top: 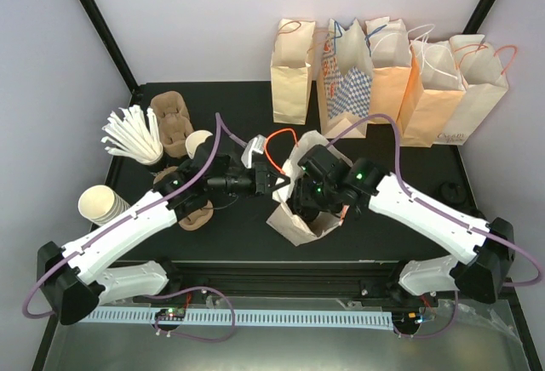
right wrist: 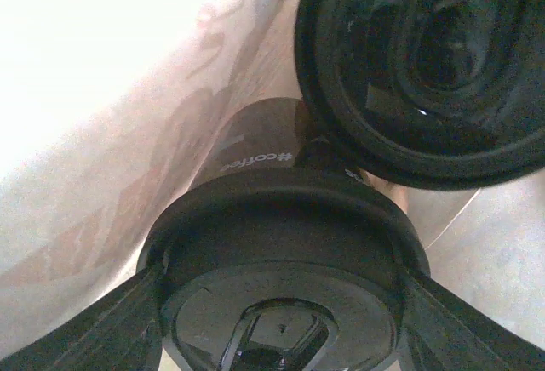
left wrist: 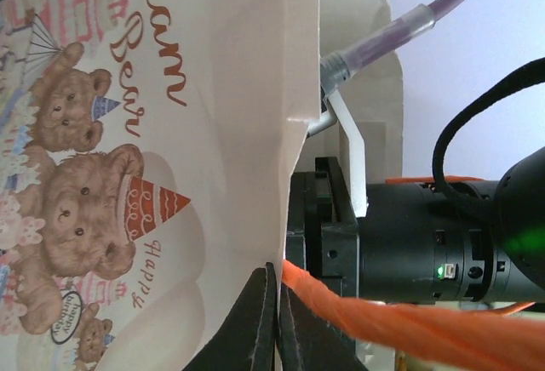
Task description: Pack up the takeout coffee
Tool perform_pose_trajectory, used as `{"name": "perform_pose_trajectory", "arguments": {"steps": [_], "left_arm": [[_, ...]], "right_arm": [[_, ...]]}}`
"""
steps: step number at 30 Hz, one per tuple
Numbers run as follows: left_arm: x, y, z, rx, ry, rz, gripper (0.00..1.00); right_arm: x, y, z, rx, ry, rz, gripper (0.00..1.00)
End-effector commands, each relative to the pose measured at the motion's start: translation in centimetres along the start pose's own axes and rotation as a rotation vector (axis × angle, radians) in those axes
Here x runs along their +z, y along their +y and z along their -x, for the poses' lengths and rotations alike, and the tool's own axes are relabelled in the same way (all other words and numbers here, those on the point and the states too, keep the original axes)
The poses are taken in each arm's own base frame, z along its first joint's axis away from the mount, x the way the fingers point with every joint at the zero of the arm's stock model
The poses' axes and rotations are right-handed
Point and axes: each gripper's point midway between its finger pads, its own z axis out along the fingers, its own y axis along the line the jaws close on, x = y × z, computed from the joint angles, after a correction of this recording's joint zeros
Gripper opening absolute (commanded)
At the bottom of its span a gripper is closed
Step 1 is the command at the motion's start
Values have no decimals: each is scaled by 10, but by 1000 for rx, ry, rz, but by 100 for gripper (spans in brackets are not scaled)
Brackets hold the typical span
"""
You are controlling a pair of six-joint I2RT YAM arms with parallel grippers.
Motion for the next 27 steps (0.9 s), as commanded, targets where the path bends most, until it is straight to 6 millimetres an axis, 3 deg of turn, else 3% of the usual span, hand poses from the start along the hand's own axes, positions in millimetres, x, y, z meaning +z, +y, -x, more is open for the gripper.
{"name": "perform_pose_trajectory", "arguments": {"steps": [1, 6, 10, 14, 19, 23, 27], "left_arm": [[-5, -22, 14, -120, -100, -81, 1], [-9, -12, 18, -177, -163, -14, 2], [-8, -2, 12, -229, -177, 11, 18], [-22, -8, 16, -181, -200, 54, 51], [-65, -16, 32, -65, -300, 148, 91], [-87, -24, 37, -20, -307, 115, 95], [-86, 1, 26, -114, -203, 118, 92]], "right_arm": [[-13, 28, 11, 35, 46, 77, 42], [-15, 27, 7, 55, 152, 50, 41], [-15, 17, 1, 34, 180, 3, 42], [1, 11, -10, 4, 234, -27, 42], [4, 6, -7, -32, 220, -73, 42], [-1, 5, -2, -52, 206, -94, 43], [-1, 7, -9, -38, 238, -79, 43]]}}
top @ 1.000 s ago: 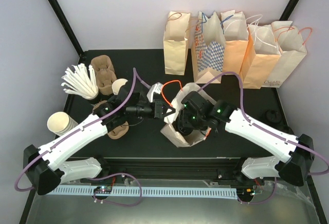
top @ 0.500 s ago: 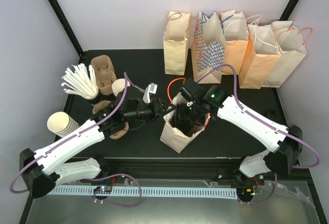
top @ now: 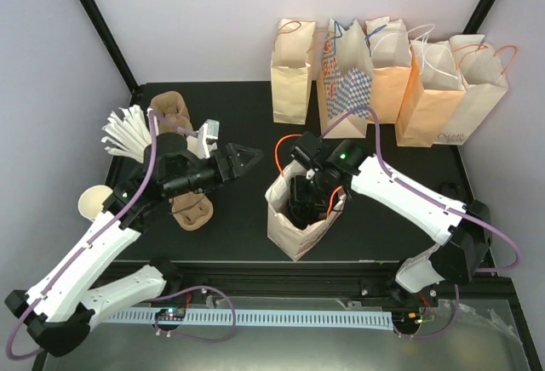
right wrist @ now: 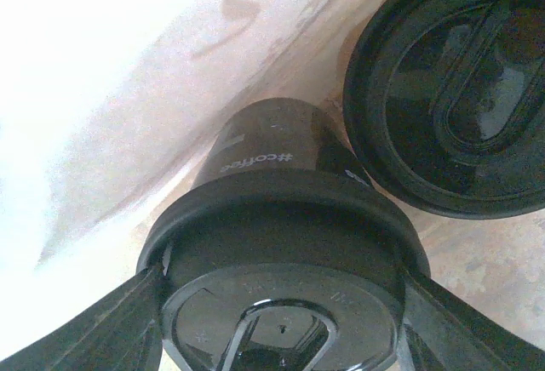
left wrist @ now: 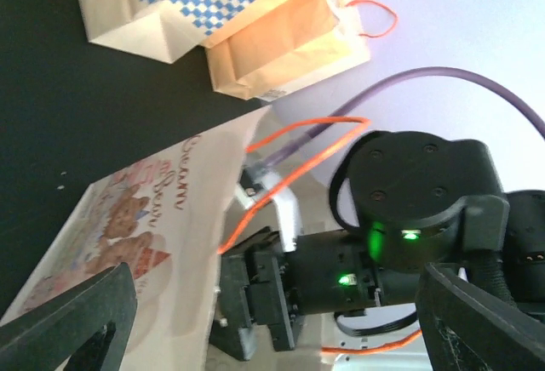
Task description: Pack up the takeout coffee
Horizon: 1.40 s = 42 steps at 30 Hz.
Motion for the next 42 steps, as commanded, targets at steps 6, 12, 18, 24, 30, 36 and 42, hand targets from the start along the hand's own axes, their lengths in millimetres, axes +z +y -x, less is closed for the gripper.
{"name": "perform_pose_trajectory", "arguments": {"steps": [6, 12, 18, 24, 30, 36, 42], "left_arm": [[15, 76, -38, -82, 290, 126, 82], [31, 112, -79, -131, 502, 186, 71], [35, 130, -120, -199, 619, 147, 66], [44, 129, -150, -189, 709, 131, 66], [51, 122, -167, -183, 760, 108, 66], [58, 114, -182, -197, 803, 82, 65], [75, 91, -189, -199, 813, 18, 63]], "right_arm": [[-2, 2, -10, 100, 39, 33, 43], [7, 3, -8, 152, 88, 22, 43], [1, 17, 6, 110, 69, 33, 43], [5, 13, -2, 127, 112, 21, 43], [8, 9, -7, 118, 129, 15, 43], [4, 8, 2, -59, 112, -32, 44], [-3, 21, 16, -262, 139, -57, 45]]}}
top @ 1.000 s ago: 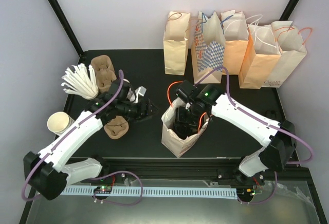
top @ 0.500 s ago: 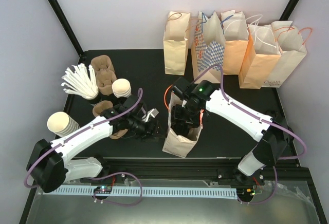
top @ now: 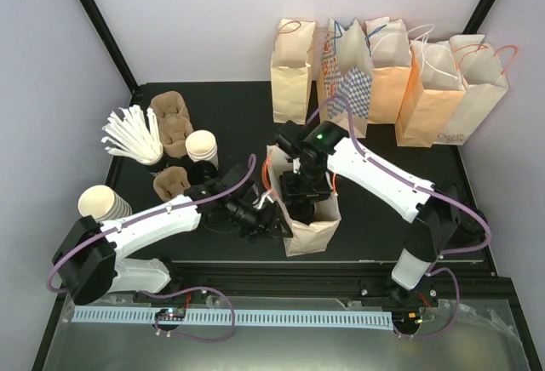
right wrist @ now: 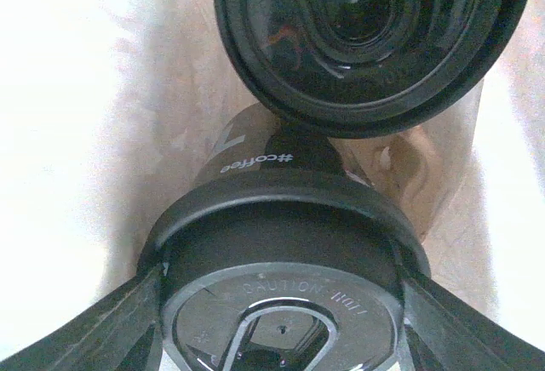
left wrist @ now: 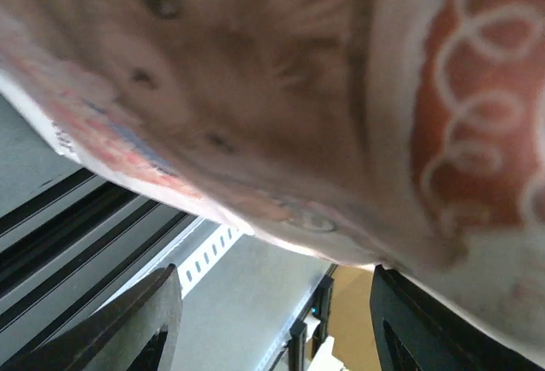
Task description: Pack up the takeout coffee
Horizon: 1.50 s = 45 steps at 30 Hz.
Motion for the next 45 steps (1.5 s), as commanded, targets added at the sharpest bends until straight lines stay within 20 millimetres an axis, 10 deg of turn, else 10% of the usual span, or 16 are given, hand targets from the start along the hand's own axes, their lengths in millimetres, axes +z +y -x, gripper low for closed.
{"name": "perform_pose_trajectory", "arguments": {"steps": [1, 8, 19, 28, 45], "left_arm": [[11, -31, 6, 40, 17, -77, 63], [8, -56, 20, 110, -16, -69, 70], [-101, -3, 21, 154, -307, 194, 77], [-160, -12, 89, 222, -553, 214, 77], [-150, -99, 211, 469, -480, -70, 77]], "right_arm": [[-13, 13, 13, -191, -11, 3, 45], [-18, 10, 20, -331, -29, -44, 45], [-22, -13, 0, -361, -58, -77, 45], [-3, -22, -10, -377, -40, -156, 45], [5, -35, -1, -96, -63, -133, 43]]}}
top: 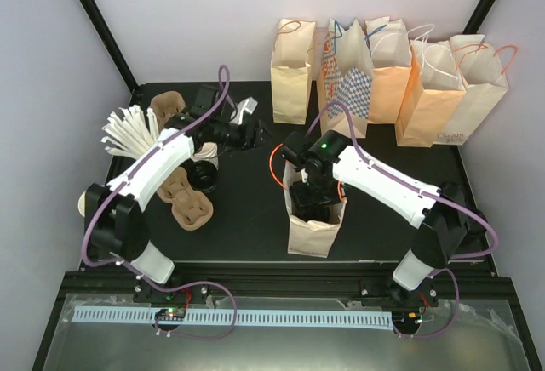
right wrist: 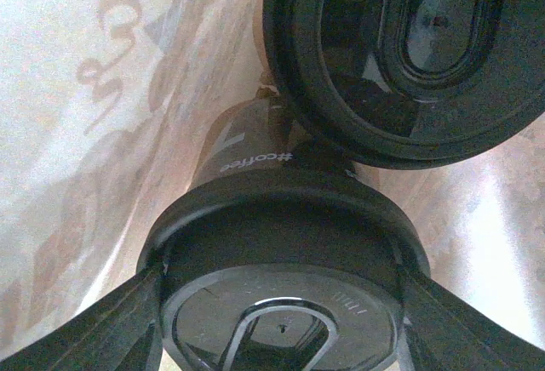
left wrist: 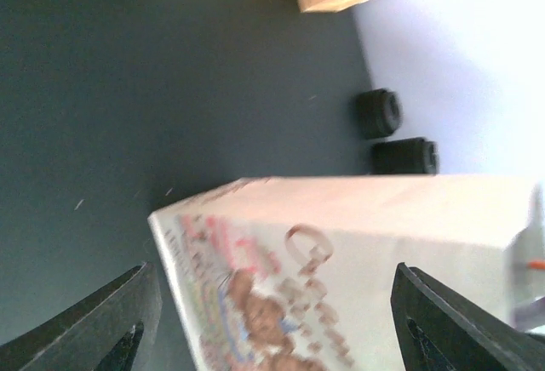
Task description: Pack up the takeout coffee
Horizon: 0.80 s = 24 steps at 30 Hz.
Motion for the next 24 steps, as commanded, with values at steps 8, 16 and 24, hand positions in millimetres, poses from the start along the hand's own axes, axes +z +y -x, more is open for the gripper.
{"name": "perform_pose_trajectory", "arguments": {"steps": [8, 16, 24], "left_arm": [[5, -91, 55, 376, -84, -411, 76], [32, -90, 31, 570, 5, -384, 73], [33, -98, 2, 660, 74, -422, 71]], "right_arm": [[-4, 21, 15, 22, -129, 161, 41], [-7, 28, 17, 21, -172, 223, 38], [-10, 31, 15, 4, -200, 261, 38]]}}
